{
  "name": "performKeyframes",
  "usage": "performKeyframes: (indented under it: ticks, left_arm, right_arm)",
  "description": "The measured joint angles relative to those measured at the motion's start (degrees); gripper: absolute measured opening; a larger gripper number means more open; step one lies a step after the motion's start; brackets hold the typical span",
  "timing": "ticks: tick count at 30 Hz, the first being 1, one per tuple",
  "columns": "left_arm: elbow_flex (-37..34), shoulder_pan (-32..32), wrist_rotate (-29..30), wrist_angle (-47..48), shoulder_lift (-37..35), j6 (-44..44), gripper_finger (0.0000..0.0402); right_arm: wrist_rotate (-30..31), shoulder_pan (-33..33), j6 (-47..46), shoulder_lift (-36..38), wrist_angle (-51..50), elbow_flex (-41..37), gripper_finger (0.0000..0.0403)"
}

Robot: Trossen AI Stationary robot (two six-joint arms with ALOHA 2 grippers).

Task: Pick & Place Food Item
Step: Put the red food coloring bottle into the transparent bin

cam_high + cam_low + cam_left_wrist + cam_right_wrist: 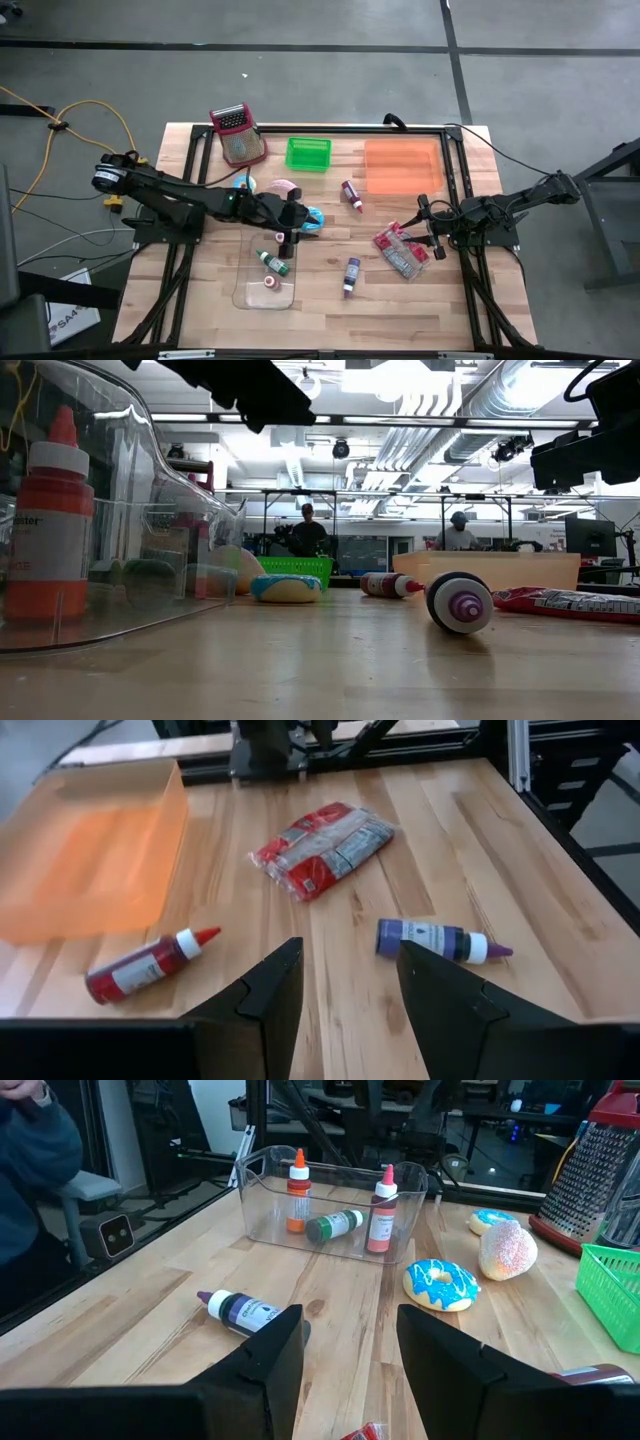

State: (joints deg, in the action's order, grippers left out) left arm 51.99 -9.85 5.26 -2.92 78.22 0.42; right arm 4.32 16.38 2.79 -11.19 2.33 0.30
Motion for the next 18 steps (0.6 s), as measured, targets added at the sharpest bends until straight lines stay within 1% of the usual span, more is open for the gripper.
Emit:
performKeyframes:
  ticks: [3,7,18]
  left_arm:
    - [0.0,0.0,0.0,-0.4,0.0,0.7,0.0156]
    - [0.0,0.0,0.0,-0.4,0.0,0.7,0.0156]
    - [0.0,0.2,0.2,-0.6,0.0,-0.3,0.0156]
  right_arm:
    - [0.0,0.0,0.6,0.0,0.0,0.0,0.0152]
    - [-0.1,0.0,4.9,0.0,0.0,0.0,0.0152]
    - [-0.2,0.0,3.9,0.0,0.0,0.0,0.0152]
